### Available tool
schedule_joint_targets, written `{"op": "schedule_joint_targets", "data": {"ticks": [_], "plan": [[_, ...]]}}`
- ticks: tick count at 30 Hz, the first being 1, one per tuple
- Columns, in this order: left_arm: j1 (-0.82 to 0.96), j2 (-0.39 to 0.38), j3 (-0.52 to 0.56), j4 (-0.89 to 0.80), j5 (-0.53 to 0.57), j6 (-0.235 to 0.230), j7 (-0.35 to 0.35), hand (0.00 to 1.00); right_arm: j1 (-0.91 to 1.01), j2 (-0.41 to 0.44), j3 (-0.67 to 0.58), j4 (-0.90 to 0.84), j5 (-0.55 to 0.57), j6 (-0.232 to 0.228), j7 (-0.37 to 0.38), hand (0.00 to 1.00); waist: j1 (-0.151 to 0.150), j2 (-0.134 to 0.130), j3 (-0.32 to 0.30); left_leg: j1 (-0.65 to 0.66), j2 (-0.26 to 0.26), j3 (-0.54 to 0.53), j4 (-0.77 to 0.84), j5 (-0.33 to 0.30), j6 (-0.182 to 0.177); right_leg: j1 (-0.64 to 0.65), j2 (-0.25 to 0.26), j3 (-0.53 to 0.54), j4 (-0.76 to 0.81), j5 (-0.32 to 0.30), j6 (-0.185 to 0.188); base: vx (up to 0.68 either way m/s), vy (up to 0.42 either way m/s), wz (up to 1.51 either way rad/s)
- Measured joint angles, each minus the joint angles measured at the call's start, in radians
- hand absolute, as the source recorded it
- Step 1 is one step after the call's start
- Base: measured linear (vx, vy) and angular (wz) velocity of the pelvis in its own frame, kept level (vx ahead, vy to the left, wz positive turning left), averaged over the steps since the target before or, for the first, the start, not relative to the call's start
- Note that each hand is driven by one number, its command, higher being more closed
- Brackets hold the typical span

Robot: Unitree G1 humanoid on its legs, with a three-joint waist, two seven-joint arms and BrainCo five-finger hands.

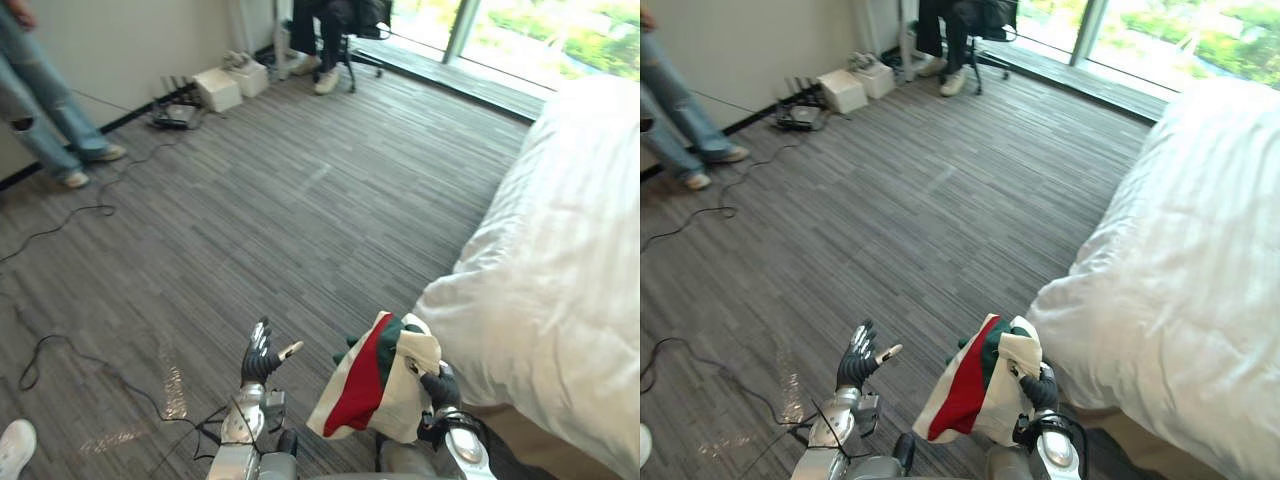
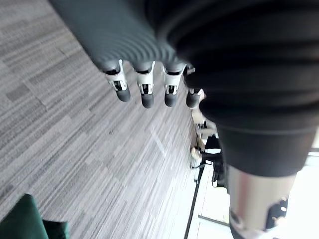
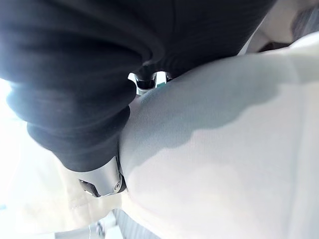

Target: Tidy the bed and pick cloth on bed and put in laundry

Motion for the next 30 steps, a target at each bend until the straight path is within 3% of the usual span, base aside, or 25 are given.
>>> {"op": "schedule_joint_targets", "data": {"ticks": [3,4,5,6,7,8,9,10,11,13,14,15,17,18,19,20,21,22,23,24,25,26,27,29,30], "plan": [[0.012,-0.037,0.018,-0.020,-0.018,0.000,0.003,0.00,-0.027,-0.001,0.011,0.007,-0.038,0.000,-0.009,1.00,0.000,0.008,-0.006,-0.074,0.006,0.022,-0.002,-0.002,0.021,0.019,-0.029,-0.139,-0.016,0.003,0.003,-0.06,-0.017,1.64],[0.001,-0.046,0.017,-0.034,-0.018,0.000,0.008,0.00,-0.041,-0.011,0.006,0.010,-0.070,0.001,-0.024,1.00,0.001,0.014,-0.006,-0.124,0.024,0.119,-0.018,-0.016,0.093,0.053,-0.059,-0.278,-0.052,0.025,0.001,-0.02,0.025,2.30],[-0.011,-0.045,0.022,-0.040,-0.017,0.000,0.010,0.00,-0.054,-0.016,0.003,0.022,-0.083,-0.001,-0.028,1.00,0.000,0.007,-0.005,-0.143,0.040,0.210,0.013,-0.016,0.108,0.068,-0.084,-0.318,-0.068,0.029,-0.001,0.00,0.146,2.80],[-0.027,-0.048,0.028,-0.041,-0.017,0.001,0.018,0.00,-0.093,-0.035,-0.006,0.051,-0.095,0.007,-0.035,1.00,0.004,0.019,0.001,-0.204,0.098,0.462,0.135,-0.024,0.136,0.094,-0.102,-0.405,-0.068,0.027,0.003,0.02,0.152,2.15],[-0.019,-0.048,0.022,-0.042,-0.016,0.001,0.016,0.00,-0.104,-0.053,-0.019,0.051,-0.095,0.016,-0.048,1.00,0.006,0.060,0.000,-0.209,0.144,0.621,0.204,0.027,0.242,0.126,-0.087,-0.470,-0.052,0.023,0.008,0.05,0.210,2.51],[-0.024,-0.048,0.010,-0.043,-0.016,0.001,0.016,0.00,-0.122,-0.064,-0.039,0.065,-0.093,0.021,-0.052,1.00,0.013,0.071,0.004,-0.213,0.122,0.684,0.214,0.075,0.218,0.154,-0.114,-0.528,-0.007,0.014,0.017,0.05,0.147,2.10],[-0.026,-0.048,0.009,-0.051,-0.016,0.002,0.016,0.00,-0.126,-0.070,-0.048,0.065,-0.093,0.020,-0.052,1.00,0.014,0.077,0.007,-0.211,0.096,0.720,0.190,0.102,0.258,0.153,-0.129,-0.550,0.018,0.001,0.014,0.02,0.241,2.65],[-0.034,-0.054,0.015,-0.084,-0.016,0.000,0.016,0.00,-0.129,-0.079,-0.071,0.062,-0.092,0.014,-0.051,1.00,-0.011,0.077,0.003,-0.200,0.040,0.744,0.085,0.088,0.346,0.168,-0.095,-0.554,-0.053,-0.029,0.001,0.00,0.310,2.94],[-0.053,-0.054,0.041,-0.091,-0.016,0.000,0.017,0.00,-0.149,-0.075,-0.091,0.066,-0.091,0.017,-0.054,1.00,-0.019,0.064,0.015,-0.180,0.046,0.901,0.102,-0.013,0.314,0.232,-0.088,-0.656,-0.130,0.004,0.065,0.03,0.312,3.06],[-0.070,-0.046,0.041,-0.068,-0.014,0.002,0.013,0.00,-0.154,-0.079,-0.102,0.066,-0.091,0.019,-0.066,1.00,-0.027,0.064,0.018,-0.174,0.105,1.107,0.206,-0.093,0.270,0.271,-0.096,-0.780,-0.123,0.010,0.068,0.09,0.238,2.31],[-0.059,-0.047,0.031,-0.063,-0.013,0.012,0.010,0.00,-0.138,-0.074,-0.103,0.058,-0.090,0.019,-0.067,1.00,-0.027,0.067,0.016,-0.164,0.119,1.207,0.244,-0.162,0.282,0.303,-0.092,-0.865,-0.112,0.010,0.069,0.23,0.320,2.18],[-0.036,-0.045,0.026,-0.059,-0.008,0.028,-0.006,0.00,-0.113,-0.063,-0.098,0.023,-0.091,0.021,-0.064,1.00,-0.009,0.055,0.017,-0.159,0.065,1.145,0.251,-0.194,0.261,0.352,-0.119,-0.939,-0.074,0.011,0.068,0.26,0.325,1.75],[-0.008,-0.044,0.023,-0.057,-0.007,0.032,-0.016,0.00,-0.092,-0.055,-0.098,-0.002,-0.091,0.020,-0.063,1.00,0.006,0.046,0.013,-0.161,0.013,1.068,0.245,-0.219,0.263,0.344,-0.190,-0.964,0.083,0.014,0.061,0.22,0.267,1.52],[0.003,-0.041,0.011,-0.056,-0.006,0.039,-0.028,0.00,-0.088,-0.051,-0.100,-0.003,-0.091,0.021,-0.062,1.00,-0.004,0.046,0.012,-0.161,-0.042,0.977,0.220,-0.220,0.273,0.306,-0.271,-0.958,0.284,0.022,-0.031,0.27,0.347,1.72],[0.001,-0.042,0.003,-0.056,-0.005,0.042,-0.030,0.00,-0.082,-0.050,-0.101,-0.005,-0.091,0.020,-0.062,1.00,-0.010,0.046,0.012,-0.158,-0.069,0.927,0.209,-0.218,0.278,0.288,-0.302,-0.946,0.384,0.015,-0.124,0.34,0.375,2.25],[-0.007,-0.034,-0.016,-0.055,-0.003,0.043,-0.034,0.00,-0.075,-0.050,-0.100,-0.004,-0.092,0.021,-0.060,1.00,-0.019,0.045,0.011,-0.145,-0.115,0.842,0.189,-0.209,0.293,0.218,-0.314,-0.852,0.549,-0.045,-0.215,0.34,0.285,2.64],[-0.015,-0.016,-0.021,-0.044,0.006,0.043,-0.032,0.00,-0.066,-0.041,-0.100,-0.007,-0.091,0.022,-0.047,1.00,-0.031,0.050,0.013,-0.106,-0.161,0.726,0.152,-0.193,0.311,0.120,-0.232,-0.649,0.625,-0.107,-0.134,0.28,0.162,2.69],[-0.025,-0.003,-0.032,-0.032,0.007,0.043,-0.032,0.00,-0.059,-0.037,-0.100,-0.013,-0.091,0.022,-0.045,1.00,-0.032,0.052,0.014,-0.080,-0.173,0.688,0.133,-0.184,0.301,0.089,-0.189,-0.577,0.629,-0.130,-0.106,0.26,0.096,2.43],[-0.035,0.008,-0.045,-0.026,0.012,0.045,-0.030,0.00,-0.051,-0.039,-0.095,-0.022,-0.090,0.021,-0.043,1.00,-0.033,0.060,0.017,-0.054,-0.191,0.625,0.125,-0.173,0.261,0.045,-0.129,-0.494,0.624,-0.147,-0.083,0.29,0.115,2.50],[-0.055,0.031,-0.055,-0.016,0.014,0.036,-0.030,0.00,-0.049,-0.026,-0.090,-0.032,-0.089,0.015,-0.043,1.00,-0.050,-0.005,0.036,-0.095,-0.215,0.562,0.238,-0.200,0.092,-0.010,-0.140,-0.399,0.597,-0.167,-0.086,0.26,0.077,2.68],[-0.062,0.052,-0.052,-0.019,0.014,0.022,-0.030,0.00,-0.046,-0.006,-0.090,-0.045,-0.089,0.008,-0.043,1.00,-0.062,-0.052,0.039,-0.153,-0.196,0.570,0.405,-0.273,0.178,-0.043,-0.213,-0.375,0.595,-0.172,-0.058,0.27,-0.091,2.60],[-0.063,0.063,-0.054,-0.019,0.014,0.008,-0.027,0.00,-0.041,0.005,-0.098,-0.064,-0.090,0.005,-0.043,1.00,-0.058,-0.030,0.042,-0.151,-0.091,0.570,0.422,-0.339,0.254,-0.069,-0.240,-0.339,0.549,-0.203,0.042,0.22,-0.191,1.99],[-0.083,0.065,-0.052,0.058,0.014,0.039,-0.024,0.00,-0.050,0.008,-0.096,-0.056,-0.091,0.014,-0.038,1.00,-0.050,-0.047,0.061,-0.100,-0.129,0.509,0.407,-0.337,0.251,-0.078,-0.232,-0.227,0.434,-0.220,0.071,0.26,-0.195,1.51],[-0.054,0.046,-0.065,0.063,0.014,0.044,-0.025,0.00,-0.038,0.004,-0.105,-0.055,-0.089,0.012,-0.041,1.00,-0.061,0.007,0.072,-0.044,-0.121,0.417,0.360,-0.328,0.236,-0.109,-0.116,-0.099,0.339,-0.224,0.071,0.37,-0.042,1.34],[-0.051,0.039,-0.076,0.062,0.014,0.042,-0.026,0.00,-0.025,0.005,-0.111,-0.050,-0.087,0.012,-0.042,1.00,-0.062,0.026,0.073,-0.004,-0.123,0.367,0.316,-0.308,0.202,-0.139,-0.051,-0.001,0.263,-0.210,0.088,0.42,-0.018,1.35]]}}
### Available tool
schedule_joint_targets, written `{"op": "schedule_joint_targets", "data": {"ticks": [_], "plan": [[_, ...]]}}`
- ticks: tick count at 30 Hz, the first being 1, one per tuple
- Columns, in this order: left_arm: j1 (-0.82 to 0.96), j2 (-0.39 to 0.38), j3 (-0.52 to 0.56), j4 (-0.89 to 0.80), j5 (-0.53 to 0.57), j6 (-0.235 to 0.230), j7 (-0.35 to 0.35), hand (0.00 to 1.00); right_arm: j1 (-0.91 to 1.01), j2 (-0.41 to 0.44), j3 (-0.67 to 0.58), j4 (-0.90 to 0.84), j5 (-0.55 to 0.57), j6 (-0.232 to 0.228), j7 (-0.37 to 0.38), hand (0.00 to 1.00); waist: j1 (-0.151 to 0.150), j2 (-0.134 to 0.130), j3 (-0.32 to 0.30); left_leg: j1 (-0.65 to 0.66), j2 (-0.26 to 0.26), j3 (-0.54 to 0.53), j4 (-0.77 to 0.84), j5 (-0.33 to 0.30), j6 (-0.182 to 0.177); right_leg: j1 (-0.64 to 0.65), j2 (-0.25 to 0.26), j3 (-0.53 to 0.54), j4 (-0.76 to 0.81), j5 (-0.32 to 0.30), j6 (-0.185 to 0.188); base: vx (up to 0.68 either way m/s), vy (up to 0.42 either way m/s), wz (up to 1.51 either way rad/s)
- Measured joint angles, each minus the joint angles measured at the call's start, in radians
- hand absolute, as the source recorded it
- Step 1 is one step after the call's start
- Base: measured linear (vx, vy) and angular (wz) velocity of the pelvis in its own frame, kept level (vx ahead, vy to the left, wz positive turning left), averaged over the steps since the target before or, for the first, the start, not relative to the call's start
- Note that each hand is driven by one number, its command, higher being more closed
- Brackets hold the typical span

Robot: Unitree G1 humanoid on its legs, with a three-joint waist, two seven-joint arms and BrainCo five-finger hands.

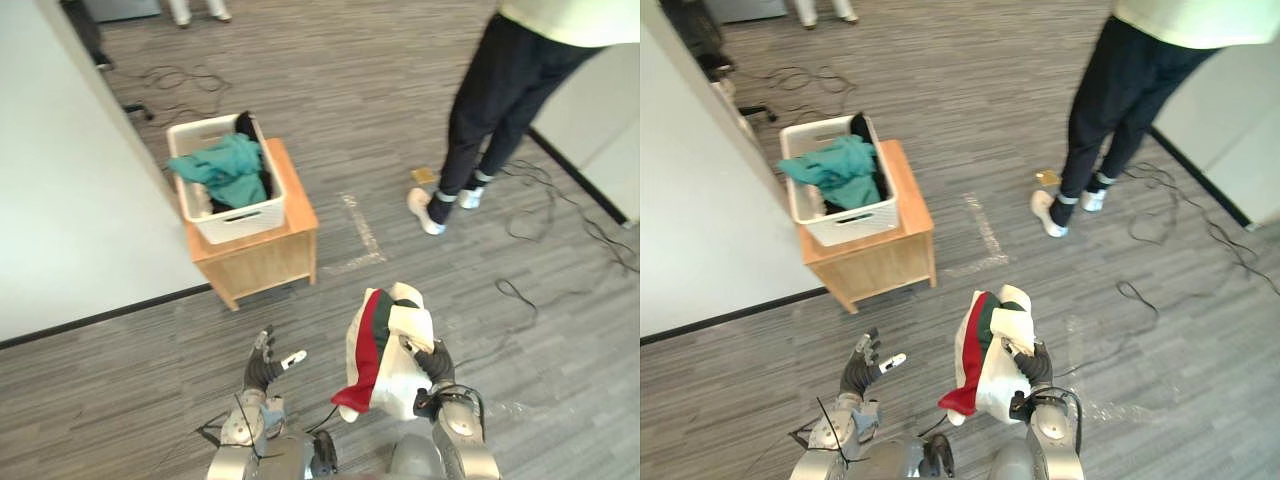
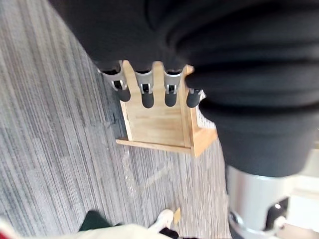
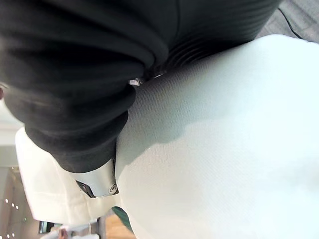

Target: Tidy the bed and pick cloth on bed and put in laundry

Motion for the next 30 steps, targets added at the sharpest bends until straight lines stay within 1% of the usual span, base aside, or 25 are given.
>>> {"op": "schedule_joint_targets", "data": {"ticks": [1,2,3,4,5,6,7,8,9,10,11,12,13,14,15,16,18,19,26,29,30], "plan": [[-0.004,-0.002,-0.004,0.001,0.000,0.000,0.000,0.00,0.006,0.001,-0.005,0.008,0.007,0.000,0.000,1.00,-0.001,0.006,-0.001,0.013,0.001,-0.026,-0.012,0.004,-0.007,-0.019,0.024,0.035,-0.022,0.010,-0.002,0.31,-0.037,1.26],[-0.012,-0.004,-0.010,0.001,0.000,-0.002,0.000,0.00,0.012,0.003,-0.012,0.021,0.021,0.001,0.000,1.00,-0.003,0.012,-0.002,0.031,0.002,-0.061,-0.023,0.005,-0.010,-0.052,0.056,0.070,-0.049,0.036,-0.008,0.29,-0.086,1.01],[-0.019,-0.003,-0.014,0.001,0.000,-0.002,0.001,0.00,0.026,0.007,-0.016,0.026,0.039,0.001,-0.001,1.00,-0.003,0.010,-0.003,0.046,-0.001,-0.083,-0.022,0.001,-0.017,-0.074,0.077,0.078,-0.079,0.070,-0.020,0.36,-0.119,1.21],[-0.023,-0.006,-0.017,0.012,0.000,-0.004,0.001,0.00,0.036,0.023,-0.018,0.033,0.081,0.000,-0.003,1.00,-0.003,0.002,-0.007,0.078,-0.004,-0.102,-0.014,-0.012,-0.042,-0.071,0.093,0.076,-0.171,0.190,-0.051,0.43,-0.167,1.25],[-0.024,-0.010,-0.015,0.036,0.000,-0.006,0.001,0.00,0.056,0.035,-0.012,0.059,0.123,-0.003,-0.001,1.00,-0.017,0.004,-0.012,0.105,-0.004,-0.108,0.007,-0.023,-0.062,-0.058,0.100,0.071,-0.186,0.319,-0.075,0.37,-0.127,1.07],[-0.022,-0.029,-0.014,0.054,-0.002,-0.004,0.003,0.00,0.056,0.030,-0.008,0.082,0.144,-0.002,0.000,1.00,-0.019,0.030,-0.024,0.108,0.007,-0.111,0.029,-0.022,-0.075,-0.032,0.112,0.046,-0.195,0.324,-0.081,0.37,-0.094,0.63],[-0.013,-0.052,-0.013,0.055,-0.016,-0.007,0.003,0.00,0.060,0.017,0.004,0.091,0.178,0.002,0.004,1.00,-0.017,0.043,-0.031,0.100,0.026,-0.096,0.076,0.011,-0.128,0.018,0.097,0.033,-0.243,0.328,-0.089,0.37,-0.017,0.32],[-0.013,-0.060,-0.010,0.061,-0.046,-0.007,0.002,0.00,0.073,0.017,0.022,0.087,0.197,0.001,0.010,1.00,-0.019,0.036,-0.027,0.076,0.025,-0.074,0.169,0.060,-0.175,0.079,0.072,0.025,-0.303,0.330,-0.092,0.37,-0.007,0.27],[-0.016,-0.066,-0.011,0.064,-0.058,-0.007,0.002,0.00,0.073,0.015,0.025,0.086,0.202,0.001,0.016,1.00,-0.019,0.018,-0.016,0.050,0.028,-0.053,0.223,0.073,-0.176,0.110,0.056,0.021,-0.330,0.330,-0.093,0.38,0.015,0.36],[-0.023,-0.070,-0.020,0.069,-0.090,-0.017,0.000,0.00,0.080,0.015,0.030,0.089,0.202,0.003,0.017,1.00,-0.015,0.006,-0.015,0.025,0.076,0.027,0.253,0.033,-0.133,0.167,0.028,0.009,-0.367,0.331,-0.095,0.27,0.005,0.28],[-0.027,-0.069,-0.019,0.073,-0.094,-0.017,0.001,0.00,0.081,0.015,0.028,0.089,0.202,0.003,0.017,1.00,-0.015,0.000,-0.015,0.011,0.099,0.055,0.228,0.023,-0.146,0.177,0.016,0.005,-0.370,0.331,-0.095,0.26,0.035,0.18],[-0.029,-0.066,-0.018,0.076,-0.099,-0.017,0.002,0.00,0.075,0.015,0.027,0.090,0.202,0.003,0.017,1.00,-0.014,-0.006,-0.014,0.002,0.119,0.086,0.160,0.025,-0.150,0.180,0.000,0.003,-0.370,0.331,-0.094,0.16,0.072,0.10],[-0.034,-0.064,-0.020,0.087,-0.110,-0.016,0.002,0.00,0.066,0.012,0.027,0.089,0.201,0.003,0.018,1.00,-0.017,0.002,-0.015,0.013,0.147,0.114,-0.026,0.078,-0.181,0.191,-0.007,-0.006,-0.374,0.332,-0.093,0.14,0.105,0.11],[-0.036,-0.065,-0.022,0.098,-0.111,-0.016,0.002,0.00,0.066,0.007,0.029,0.096,0.198,0.004,0.019,1.00,-0.017,0.019,-0.021,0.020,0.173,0.132,-0.118,0.161,-0.149,0.208,0.005,-0.020,-0.384,0.329,-0.079,0.13,0.131,0.00],[-0.035,-0.060,-0.025,0.109,-0.112,-0.012,0.005,0.00,0.073,0.004,0.037,0.106,0.192,0.012,0.019,1.00,-0.008,-0.002,-0.032,0.065,0.145,0.141,-0.156,0.175,-0.147,0.227,-0.012,-0.023,-0.405,0.333,-0.067,0.10,0.119,-0.08],[-0.028,-0.049,-0.025,0.108,-0.111,-0.012,0.005,0.00,0.082,0.008,0.048,0.106,0.191,0.012,0.023,1.00,-0.004,-0.015,-0.039,0.078,0.133,0.143,-0.182,0.183,-0.143,0.229,-0.020,-0.028,-0.409,0.333,-0.067,0.11,0.143,-0.10],[-0.012,-0.011,-0.038,0.110,-0.111,-0.007,0.003,0.00,0.110,0.025,0.064,0.105,0.191,0.012,0.035,1.00,-0.004,-0.059,-0.066,0.106,0.096,0.136,-0.262,0.216,-0.131,0.240,-0.041,-0.036,-0.430,0.334,-0.067,0.08,0.114,0.12],[-0.012,-0.012,-0.142,0.148,-0.109,0.002,-0.002,0.00,0.116,0.017,0.099,0.186,0.160,0.015,0.042,1.00,-0.045,-0.015,-0.111,0.182,0.142,0.097,-0.474,0.351,-0.175,0.311,0.032,-0.112,-0.541,0.342,-0.081,0.03,0.041,0.10],[-0.014,-0.007,-0.124,0.148,-0.109,0.004,-0.004,0.00,0.107,0.016,0.084,0.194,0.157,0.017,0.045,1.00,-0.045,-0.019,-0.110,0.181,0.142,0.099,-0.474,0.351,-0.175,0.309,0.032,-0.109,-0.540,0.342,-0.080,0.00,0.000,0.00],[-0.020,-0.004,-0.090,0.149,-0.109,0.014,-0.010,0.00,0.074,0.016,0.045,0.253,0.148,0.033,0.062,1.00,-0.040,-0.031,-0.112,0.173,0.141,0.099,-0.473,0.351,-0.175,0.292,0.030,-0.109,-0.521,0.330,-0.077,0.00,0.000,0.00],[-0.035,-0.001,-0.080,0.169,-0.107,0.023,-0.022,0.00,0.067,0.016,0.023,0.270,0.147,0.044,0.068,1.00,-0.035,-0.035,-0.112,0.170,0.140,0.098,-0.473,0.351,-0.175,0.279,0.028,-0.109,-0.502,0.321,-0.078,0.00,0.000,0.00]]}}
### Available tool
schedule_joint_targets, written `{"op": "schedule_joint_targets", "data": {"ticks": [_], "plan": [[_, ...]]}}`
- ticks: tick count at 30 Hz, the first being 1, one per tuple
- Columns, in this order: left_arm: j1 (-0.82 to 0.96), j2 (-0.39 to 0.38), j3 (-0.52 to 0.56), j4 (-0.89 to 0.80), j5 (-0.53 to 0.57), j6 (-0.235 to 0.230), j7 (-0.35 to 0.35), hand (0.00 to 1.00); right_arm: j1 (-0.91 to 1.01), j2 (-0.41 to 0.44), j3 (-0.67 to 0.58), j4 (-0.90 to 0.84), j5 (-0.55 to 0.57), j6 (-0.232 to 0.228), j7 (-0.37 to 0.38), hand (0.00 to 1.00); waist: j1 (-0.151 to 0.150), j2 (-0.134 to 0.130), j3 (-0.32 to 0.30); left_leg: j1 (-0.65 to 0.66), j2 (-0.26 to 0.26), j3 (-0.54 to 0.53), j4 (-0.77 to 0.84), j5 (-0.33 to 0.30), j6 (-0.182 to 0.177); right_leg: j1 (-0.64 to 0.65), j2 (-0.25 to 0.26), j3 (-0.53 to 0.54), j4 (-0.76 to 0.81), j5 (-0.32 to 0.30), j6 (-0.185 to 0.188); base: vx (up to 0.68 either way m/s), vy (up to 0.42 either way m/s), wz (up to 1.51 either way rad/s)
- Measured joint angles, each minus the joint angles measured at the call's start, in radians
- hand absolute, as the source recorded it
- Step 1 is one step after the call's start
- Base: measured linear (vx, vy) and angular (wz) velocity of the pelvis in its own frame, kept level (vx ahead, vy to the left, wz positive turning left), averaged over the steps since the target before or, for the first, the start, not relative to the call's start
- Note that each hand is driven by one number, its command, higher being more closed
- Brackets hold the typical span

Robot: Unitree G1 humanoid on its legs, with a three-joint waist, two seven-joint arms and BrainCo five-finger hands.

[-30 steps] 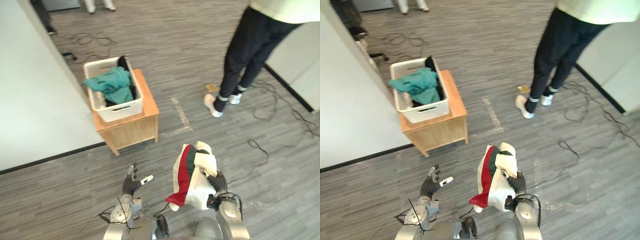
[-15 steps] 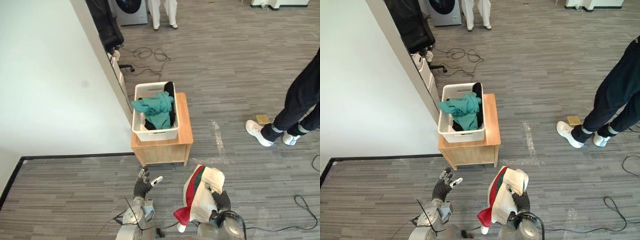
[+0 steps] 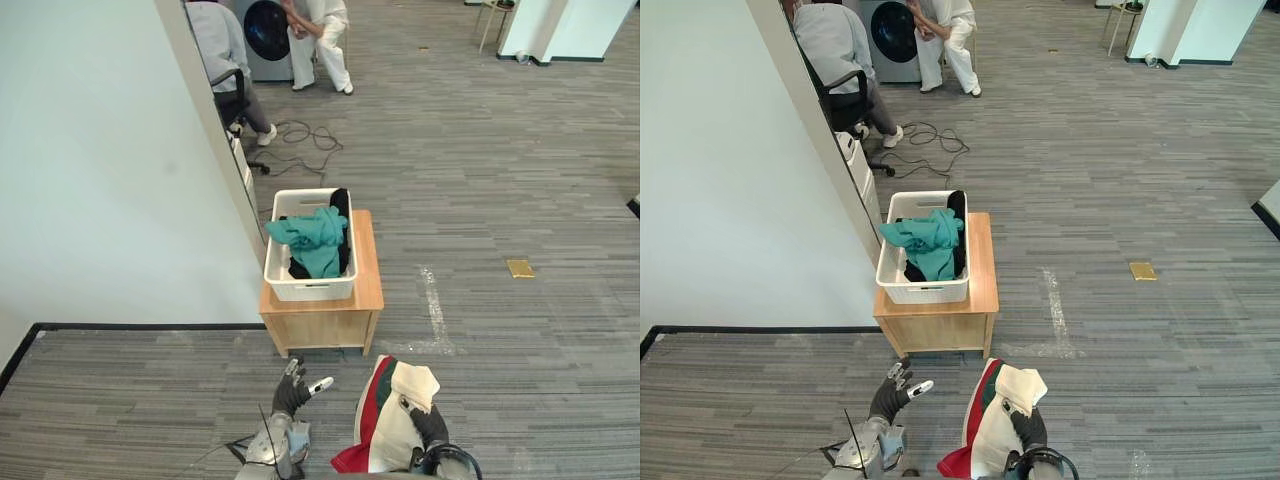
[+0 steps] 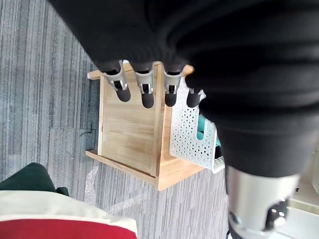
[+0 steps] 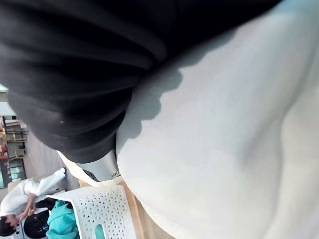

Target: Tidy the bed and pick cloth on bed and put in laundry

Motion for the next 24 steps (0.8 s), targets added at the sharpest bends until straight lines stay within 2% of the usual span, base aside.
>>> {"op": "schedule_joint_targets", "data": {"ticks": [4,6,7,8,9,10,11,12,13,15,16,18,19,20,21,23,24], "plan": [[-0.051,0.013,0.031,0.059,0.028,0.035,-0.009,0.00,-0.023,0.001,-0.065,0.057,-0.024,0.020,0.019,1.00,0.012,-0.019,0.004,-0.008,0.000,0.015,0.006,-0.003,-0.002,-0.051,-0.002,0.022,0.060,-0.028,0.002,0.00,0.005,-0.09],[-0.083,0.024,0.048,0.077,0.039,0.048,-0.022,0.00,-0.046,0.002,-0.084,0.060,-0.033,0.031,0.021,1.00,0.010,-0.018,0.007,-0.015,0.003,0.048,0.007,-0.006,-0.004,-0.102,-0.005,0.033,0.112,-0.045,0.004,-0.02,0.011,-0.48],[-0.100,0.032,0.048,0.082,0.044,0.052,-0.023,0.00,-0.062,0.001,-0.085,0.060,-0.034,0.039,0.021,1.00,0.008,-0.015,0.010,-0.013,0.008,0.084,0.007,-0.010,-0.008,-0.137,-0.022,-0.012,0.149,-0.067,-0.026,-0.03,0.012,-0.66],[-0.107,0.034,0.052,0.082,0.047,0.053,-0.023,0.00,-0.069,0.001,-0.084,0.061,-0.035,0.040,0.021,1.00,0.008,-0.012,0.011,-0.011,0.013,0.103,0.007,-0.016,-0.011,-0.152,-0.043,-0.086,0.179,-0.089,-0.060,-0.01,0.020,-0.97],[-0.117,0.034,0.060,0.082,0.054,0.053,-0.023,0.00,-0.077,0.001,-0.081,0.062,-0.036,0.040,0.021,1.00,0.008,-0.004,0.013,0.003,0.026,0.153,0.008,-0.027,-0.017,-0.165,-0.107,-0.282,0.237,-0.113,-0.103,0.05,0.030,-1.27],[-0.127,0.037,0.068,0.083,0.056,0.053,-0.023,0.00,-0.083,0.003,-0.074,0.066,-0.045,0.040,0.021,1.00,0.009,0.000,0.016,0.012,0.043,0.210,0.025,-0.045,-0.031,-0.173,-0.166,-0.433,0.291,-0.119,-0.120,0.12,0.024,-1.42],[-0.133,0.038,0.071,0.083,0.056,0.053,-0.023,0.00,-0.085,0.005,-0.068,0.066,-0.051,0.040,0.022,1.00,0.010,-0.003,0.015,0.011,0.056,0.245,0.053,-0.063,-0.043,-0.176,-0.191,-0.499,0.315,-0.119,-0.122,0.18,-0.022,-1.62],[-0.145,0.039,0.075,0.083,0.056,0.053,-0.024,0.00,-0.091,0.004,-0.055,0.066,-0.071,0.040,0.021,1.00,0.013,-0.011,0.013,0.011,0.083,0.300,0.108,-0.100,-0.068,-0.178,-0.221,-0.585,0.338,-0.080,-0.115,0.24,-0.115,-1.66],[-0.158,0.036,0.075,0.083,0.056,0.053,-0.026,0.00,-0.090,-0.001,-0.047,0.069,-0.078,0.040,0.021,1.00,0.009,-0.018,0.008,0.014,0.118,0.353,0.157,-0.121,-0.090,-0.188,-0.206,-0.594,0.353,-0.058,-0.051,0.23,-0.148,-1.55],[-0.178,0.027,0.072,0.084,0.056,0.051,-0.039,0.00,-0.094,-0.012,-0.042,0.068,-0.097,0.039,0.021,1.00,-0.014,-0.006,0.014,0.020,0.160,0.401,0.206,-0.122,-0.093,-0.214,-0.162,-0.540,0.358,-0.070,-0.031,0.23,-0.165,-1.08],[-0.181,0.020,0.072,0.084,0.056,0.051,-0.045,0.00,-0.095,-0.022,-0.038,0.068,-0.104,0.039,0.021,1.00,-0.018,0.000,0.018,0.029,0.174,0.419,0.218,-0.122,-0.093,-0.221,-0.150,-0.521,0.365,-0.075,-0.030,0.26,-0.179,-1.16],[-0.191,-0.010,0.068,0.085,0.056,0.050,-0.046,0.00,-0.078,-0.054,-0.030,0.045,-0.117,0.038,0.023,1.00,-0.027,0.030,0.029,0.066,0.229,0.468,0.285,-0.122,-0.092,-0.228,-0.105,-0.461,0.391,-0.109,-0.045,0.26,-0.186,-1.09],[-0.192,-0.016,0.065,0.086,0.056,0.049,-0.046,0.00,-0.075,-0.063,-0.029,0.041,-0.119,0.037,0.024,1.00,-0.033,0.033,0.028,0.073,0.238,0.472,0.306,-0.121,-0.092,-0.227,-0.100,-0.448,0.400,-0.122,-0.047,0.33,-0.211,-0.88],[-0.194,-0.035,0.055,0.091,0.055,0.049,-0.047,0.00,-0.069,-0.084,-0.020,0.015,-0.135,0.036,0.024,1.00,-0.049,0.045,0.025,0.074,0.266,0.469,0.381,-0.117,-0.085,-0.227,-0.087,-0.416,0.417,-0.151,-0.047,0.28,-0.149,-0.79],[-0.193,-0.049,0.056,0.092,0.055,0.049,-0.046,0.00,-0.065,-0.103,-0.012,0.003,-0.145,0.035,0.024,1.00,-0.047,0.052,0.022,0.074,0.283,0.467,0.436,-0.102,-0.068,-0.227,-0.074,-0.390,0.414,-0.157,-0.048,0.36,-0.158,-1.00],[-0.184,-0.057,0.056,0.092,0.055,0.049,-0.045,0.00,-0.066,-0.121,0.010,-0.008,-0.153,0.035,0.024,1.00,-0.042,0.054,0.021,0.068,0.306,0.443,0.562,-0.031,-0.027,-0.209,-0.056,-0.337,0.390,-0.158,-0.049,0.30,-0.108,-1.01],[-0.166,-0.057,0.059,0.089,0.054,0.046,-0.043,0.00,-0.064,-0.131,0.035,-0.025,-0.155,0.034,0.026,1.00,-0.035,0.054,0.021,0.029,0.331,0.383,0.708,0.074,0.007,-0.168,-0.044,-0.283,0.333,-0.158,-0.050,0.34,-0.053,-1.51]]}}
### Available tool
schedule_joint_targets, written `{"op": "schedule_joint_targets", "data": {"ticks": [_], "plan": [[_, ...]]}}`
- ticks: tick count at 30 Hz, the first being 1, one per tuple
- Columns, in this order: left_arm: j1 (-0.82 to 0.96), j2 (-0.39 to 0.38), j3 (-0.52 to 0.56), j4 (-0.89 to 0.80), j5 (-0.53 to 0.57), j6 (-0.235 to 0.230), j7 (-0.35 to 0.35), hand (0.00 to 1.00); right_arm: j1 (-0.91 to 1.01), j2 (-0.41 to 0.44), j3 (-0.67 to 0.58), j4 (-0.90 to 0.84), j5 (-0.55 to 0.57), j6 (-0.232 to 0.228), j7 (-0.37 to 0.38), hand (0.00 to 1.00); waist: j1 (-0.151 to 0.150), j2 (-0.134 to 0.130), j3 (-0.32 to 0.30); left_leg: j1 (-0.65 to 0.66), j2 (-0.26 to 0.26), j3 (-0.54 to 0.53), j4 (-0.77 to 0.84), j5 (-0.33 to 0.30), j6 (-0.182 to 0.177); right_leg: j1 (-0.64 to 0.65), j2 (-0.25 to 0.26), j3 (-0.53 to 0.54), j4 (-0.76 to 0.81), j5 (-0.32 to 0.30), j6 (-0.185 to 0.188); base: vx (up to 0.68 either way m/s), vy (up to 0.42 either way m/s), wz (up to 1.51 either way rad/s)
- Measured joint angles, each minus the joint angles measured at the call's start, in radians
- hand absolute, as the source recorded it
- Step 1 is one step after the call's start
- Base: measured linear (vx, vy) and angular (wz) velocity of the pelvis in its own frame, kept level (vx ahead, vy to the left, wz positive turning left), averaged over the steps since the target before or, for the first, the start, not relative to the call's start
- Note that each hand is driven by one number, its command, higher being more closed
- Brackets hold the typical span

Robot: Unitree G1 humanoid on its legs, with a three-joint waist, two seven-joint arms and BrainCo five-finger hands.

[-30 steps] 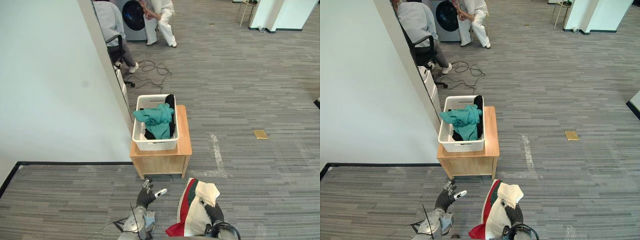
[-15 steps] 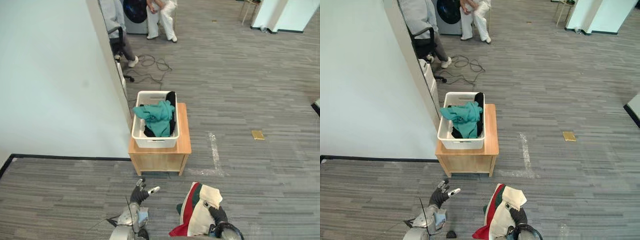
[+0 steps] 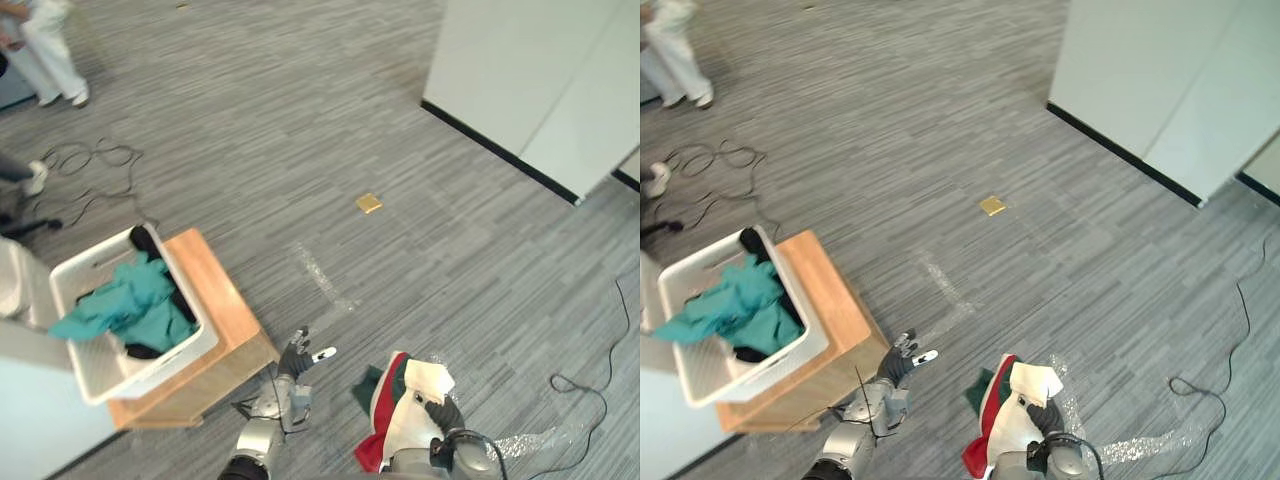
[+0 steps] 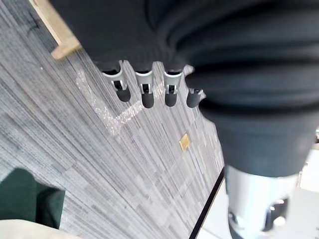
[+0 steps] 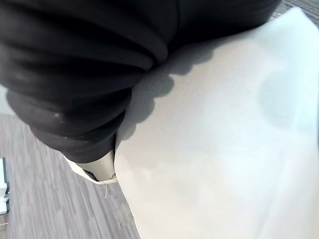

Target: Tidy the bed and pick cloth on bed and put in laundry

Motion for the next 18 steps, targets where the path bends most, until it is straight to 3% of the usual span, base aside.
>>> {"op": "schedule_joint_targets", "data": {"ticks": [1,2,4,5,6,7,8,9,10,11,12,13,14,16,18], "plan": [[0.029,0.001,0.002,-0.002,0.000,-0.004,0.000,0.00,-0.017,-0.010,0.015,-0.002,-0.007,-0.010,0.004,1.00,0.020,0.002,0.001,-0.072,0.013,-0.104,0.176,-0.070,-0.004,0.026,0.005,0.072,-0.046,0.003,0.004,0.33,0.000,-1.64],[0.038,0.001,0.003,-0.008,-0.001,-0.004,0.001,0.00,-0.019,-0.009,0.017,0.001,-0.007,-0.011,0.005,1.00,0.029,0.008,0.002,-0.106,0.008,-0.151,0.246,-0.121,0.002,0.033,0.010,0.112,-0.054,0.003,0.004,0.31,0.128,-1.78],[0.091,0.005,0.010,-0.054,-0.002,-0.007,0.007,0.00,-0.037,-0.006,0.049,0.010,-0.009,-0.010,0.015,1.00,0.071,0.010,0.005,-0.240,-0.062,-0.319,0.404,-0.261,-0.016,0.086,0.011,0.243,-0.103,0.003,0.005,0.30,0.234,-1.55],[0.107,0.005,0.011,-0.066,-0.003,-0.013,0.008,0.00,-0.038,-0.006,0.057,0.012,-0.011,-0.010,0.016,1.00,0.084,0.009,0.007,-0.272,-0.076,-0.340,0.416,-0.286,-0.017,0.102,0.007,0.272,-0.118,0.003,0.005,0.34,0.422,-1.33],[0.130,0.004,0.017,-0.090,-0.010,-0.023,0.009,0.00,-0.043,-0.005,0.073,0.012,-0.020,-0.010,0.018,1.00,0.109,0.011,0.011,-0.351,-0.110,-0.377,0.394,-0.335,-0.021,0.125,-0.007,0.313,-0.139,0.006,0.012,0.31,0.510,-1.12],[0.142,0.001,0.032,-0.102,-0.019,-0.029,0.011,0.00,-0.064,-0.007,0.086,0.016,-0.019,-0.012,0.021,1.00,0.110,0.033,0.022,-0.411,-0.144,-0.409,0.218,-0.369,-0.029,0.131,-0.023,0.318,-0.123,-0.002,0.044,0.25,0.444,-1.05],[0.146,-0.009,0.037,-0.107,-0.021,-0.031,0.015,0.00,-0.073,-0.013,0.087,0.014,-0.019,-0.014,0.025,1.00,0.111,0.051,0.029,-0.394,-0.160,-0.421,0.011,-0.380,-0.038,0.126,-0.018,0.310,-0.100,-0.017,0.089,0.17,0.387,-0.91],[0.144,0.007,0.065,-0.090,-0.023,-0.030,0.026,0.00,-0.092,0.011,0.100,0.038,-0.020,-0.005,0.029,1.00,0.131,0.029,0.054,-0.307,-0.192,-0.354,-0.080,-0.396,-0.038,0.117,-0.028,0.334,-0.074,-0.061,0.163,0.22,0.267,-0.71],[0.147,0.007,0.091,-0.106,-0.023,-0.036,0.035,0.00,-0.080,0.012,0.132,0.025,-0.019,-0.008,0.042,1.00,0.139,0.028,0.046,-0.293,-0.198,-0.355,-0.109,-0.371,-0.058,0.125,0.047,0.304,-0.110,-0.054,0.135,0.27,0.279,-0.34],[0.148,0.009,0.099,-0.115,-0.023,-0.039,0.036,0.00,-0.076,0.017,0.135,0.014,-0.019,-0.011,0.041,1.00,0.136,0.019,0.052,-0.321,-0.197,-0.363,-0.056,-0.356,-0.080,0.151,0.078,0.277,-0.151,-0.027,0.089,0.27,0.123,0.32],[0.119,0.012,0.105,-0.114,-0.023,-0.049,0.036,0.00,-0.085,0.024,0.133,0.005,-0.019,-0.014,0.039,1.00,0.135,0.007,0.075,-0.416,-0.217,-0.348,0.059,-0.368,-0.077,0.205,0.041,0.218,-0.220,-0.003,0.053,0.24,0.159,0.77],[0.098,-0.004,0.083,-0.092,-0.023,-0.046,0.032,0.00,-0.097,0.017,0.111,0.004,-0.019,-0.014,0.033,1.00,0.127,0.017,0.077,-0.430,-0.251,-0.308,-0.099,-0.321,0.008,0.231,0.022,0.181,-0.247,0.005,0.071,0.25,0.203,0.75],[0.096,-0.008,0.070,-0.090,-0.023,-0.046,0.030,0.00,-0.098,0.014,0.100,0.011,-0.019,-0.015,0.032,1.00,0.127,0.028,0.074,-0.441,-0.249,-0.285,-0.117,-0.286,0.080,0.244,0.029,0.169,-0.253,0.001,0.079,0.29,0.261,0.60],[0.087,-0.008,0.062,-0.083,-0.023,-0.045,0.023,0.00,-0.112,0.015,0.103,0.017,-0.020,-0.014,0.030,1.00,0.135,0.012,0.069,-0.410,-0.294,-0.271,-0.136,-0.312,0.104,0.259,-0.016,0.172,-0.232,0.008,0.092,0.34,0.262,0.38],[0.093,-0.003,0.053,-0.082,-0.023,-0.044,0.021,0.00,-0.124,0.035,0.097,0.030,-0.032,-0.015,0.032,1.00,0.140,-0.007,0.069,-0.350,-0.337,-0.274,-0.187,-0.343,0.111,0.203,-0.058,0.202,-0.041,0.009,0.098,0.36,0.285,0.25]]}}
